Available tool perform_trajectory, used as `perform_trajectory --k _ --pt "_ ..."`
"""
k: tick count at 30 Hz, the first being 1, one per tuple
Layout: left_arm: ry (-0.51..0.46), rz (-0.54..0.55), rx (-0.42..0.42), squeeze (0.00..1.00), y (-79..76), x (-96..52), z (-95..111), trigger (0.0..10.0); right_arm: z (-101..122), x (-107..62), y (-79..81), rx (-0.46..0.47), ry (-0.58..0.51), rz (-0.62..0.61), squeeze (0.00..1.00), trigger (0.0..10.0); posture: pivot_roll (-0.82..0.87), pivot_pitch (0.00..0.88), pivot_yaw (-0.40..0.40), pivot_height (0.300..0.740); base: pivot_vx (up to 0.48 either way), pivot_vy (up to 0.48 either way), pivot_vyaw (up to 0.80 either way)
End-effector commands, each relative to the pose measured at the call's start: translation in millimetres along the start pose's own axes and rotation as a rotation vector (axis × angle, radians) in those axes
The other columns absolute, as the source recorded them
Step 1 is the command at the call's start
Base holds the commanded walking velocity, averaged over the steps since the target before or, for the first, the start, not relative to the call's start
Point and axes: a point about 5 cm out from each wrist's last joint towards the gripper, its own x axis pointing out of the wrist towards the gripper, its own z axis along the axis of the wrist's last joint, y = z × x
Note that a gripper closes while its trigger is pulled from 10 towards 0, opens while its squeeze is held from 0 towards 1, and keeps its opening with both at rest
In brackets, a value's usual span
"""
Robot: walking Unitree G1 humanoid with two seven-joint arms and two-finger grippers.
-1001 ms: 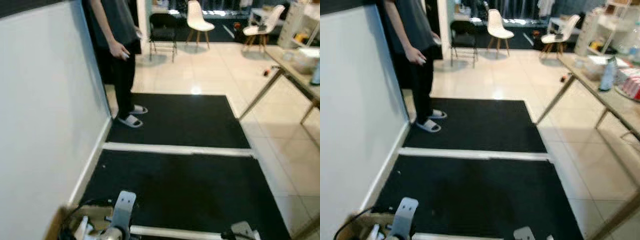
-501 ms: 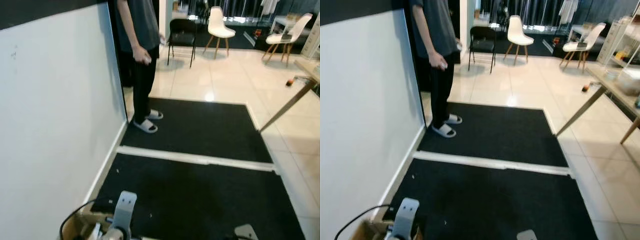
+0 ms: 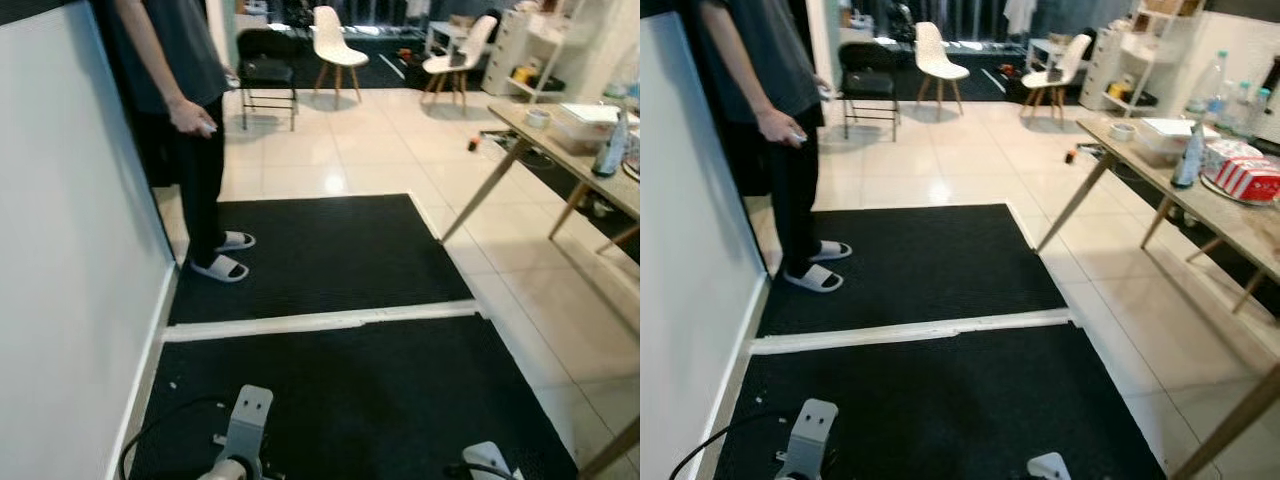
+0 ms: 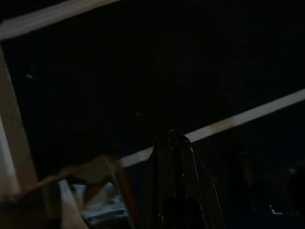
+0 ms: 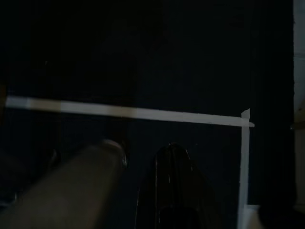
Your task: Restocking fridge
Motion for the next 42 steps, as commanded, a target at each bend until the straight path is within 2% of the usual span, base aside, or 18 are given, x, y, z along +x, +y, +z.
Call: perform_trajectory --k 1,16,21,25,35,37,42 --pt "0.007 -0.005 -0.006 0.0 -1.7 0.1 -1 10.0 -4 -1.8 -7.1 0.02 0.008 -0.022 0.0 10.0 -0.06 0.034 0.009 0.726 0.3 0.0 -0.8" --pt "0.004 -0.004 -0.006 0.0 -0.6 0.0 -1 10.0 -9 -3.1 -4.6 0.031 0.009 -0.018 0.0 10.0 -0.06 0.035 0.008 0.726 0.297 0.0 -0.78" --pt "0.003 -0.004 -0.005 0.0 0.0 -0.2 -1 10.0 -9 -2.9 -1.0 0.014 0.006 -0.012 0.0 10.0 -0.06 0.038 0.008 0.726 0.295 0.0 0.0" --pt "0.004 -0.003 -0.005 0.0 0.0 -0.2 -1 10.0 -1 0.1 5.1 0.013 -0.007 -0.004 0.0 10.0 -0.06 0.038 0.008 0.726 0.294 0.0 0.0" --pt "0.003 -0.004 -0.003 0.0 0.3 -0.2 -1 10.0 3 1.5 6.9 0.014 -0.011 -0.007 0.0 10.0 -0.06 0.037 0.012 0.726 0.294 0.0 0.0" --pt "0.003 -0.005 -0.002 0.0 0.0 0.0 0 10.0 5 2.7 14.4 0.014 -0.012 -0.006 0.0 10.0 -0.06 0.037 0.012 0.726 0.292 0.0 0.0" --pt "0.003 -0.006 -0.001 0.0 -0.2 0.1 0 10.0 -1 1.4 17.8 0.016 -0.008 -0.004 0.0 10.0 -0.06 0.036 0.013 0.726 0.291 0.0 0.0"
